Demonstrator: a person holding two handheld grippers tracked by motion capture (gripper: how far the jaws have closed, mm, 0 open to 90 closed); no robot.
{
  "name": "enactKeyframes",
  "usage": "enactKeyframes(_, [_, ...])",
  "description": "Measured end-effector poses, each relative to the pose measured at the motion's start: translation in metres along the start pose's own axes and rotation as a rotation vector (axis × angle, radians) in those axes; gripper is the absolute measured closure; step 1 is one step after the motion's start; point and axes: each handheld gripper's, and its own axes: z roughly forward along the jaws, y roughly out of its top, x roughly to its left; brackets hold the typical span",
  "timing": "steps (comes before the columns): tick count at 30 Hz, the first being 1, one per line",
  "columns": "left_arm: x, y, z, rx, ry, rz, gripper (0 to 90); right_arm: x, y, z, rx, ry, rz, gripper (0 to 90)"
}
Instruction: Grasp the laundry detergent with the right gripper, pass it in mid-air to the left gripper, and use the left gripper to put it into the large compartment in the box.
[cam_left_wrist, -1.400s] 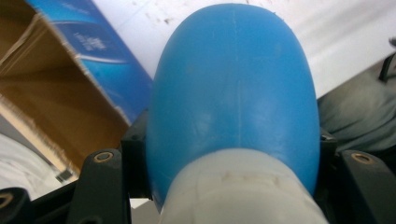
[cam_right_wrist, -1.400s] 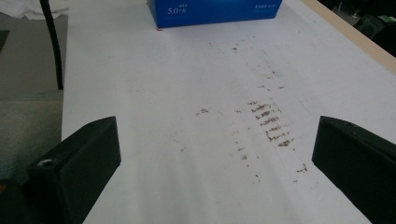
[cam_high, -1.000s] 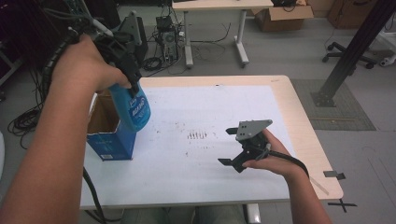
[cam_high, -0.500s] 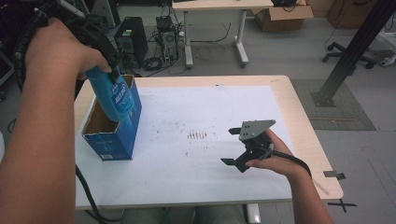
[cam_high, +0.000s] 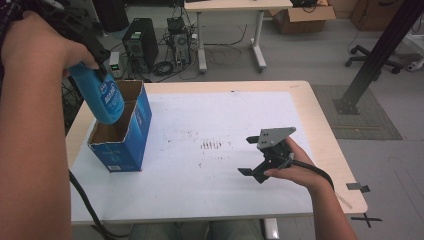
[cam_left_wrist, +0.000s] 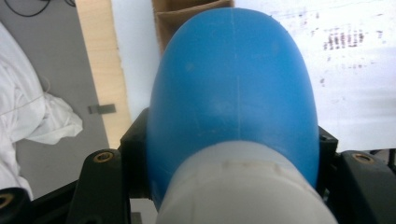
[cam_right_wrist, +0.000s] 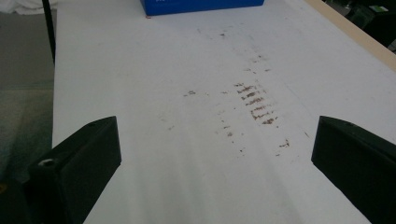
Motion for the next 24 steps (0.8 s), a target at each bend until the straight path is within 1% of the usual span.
enactKeyframes(1, [0.0, 0.0, 0.0, 0.0, 0.0, 0.0, 38.6, 0.0, 0.0, 0.0, -0.002, -0.001, 0.004, 1.3])
enactKeyframes(3, [0.006, 0.001, 0.007, 0.002, -0.002, -0.004, 38.6, -0.002, 0.0, -0.001, -0.002, -0.004, 0.005, 1.4])
enactKeyframes(4, [0.006, 0.001, 0.007, 0.002, -0.002, -0.004, 38.6, -0.002, 0.0, -0.001, -0.002, -0.004, 0.005, 1.4])
enactKeyframes(7, [0.011, 0.002, 0.015, 0.004, -0.015, -0.015, 38.6, -0.002, -0.001, -0.001, 0.002, -0.006, 0.004, 1.4])
enactKeyframes(12, [0.018, 0.004, 0.029, 0.008, -0.01, -0.03, 38.6, -0.001, -0.002, -0.001, 0.003, -0.007, 0.008, 1.4])
enactKeyframes(13, [0.018, 0.004, 0.029, 0.008, -0.01, -0.03, 38.6, -0.001, -0.002, -0.001, 0.003, -0.007, 0.008, 1.4])
enactKeyframes(15, [0.02, 0.005, 0.036, 0.007, -0.006, -0.031, 38.6, -0.001, -0.003, -0.001, 0.005, -0.006, 0.01, 1.4])
enactKeyframes(16, [0.02, 0.005, 0.036, 0.007, -0.006, -0.031, 38.6, -0.001, -0.003, -0.001, 0.005, -0.006, 0.01, 1.4])
enactKeyframes(18, [0.022, 0.006, 0.041, 0.007, -0.009, -0.034, 38.6, 0.0, -0.003, 0.0, 0.006, -0.006, 0.011, 1.4])
enactKeyframes(21, [0.024, 0.007, 0.054, 0.01, -0.016, -0.035, 38.6, 0.0, -0.004, 0.001, 0.009, -0.004, 0.011, 1.4])
enactKeyframes(24, [0.025, 0.008, 0.061, 0.016, -0.019, -0.034, 38.6, 0.0, -0.003, 0.001, 0.01, -0.001, 0.011, 1.4])
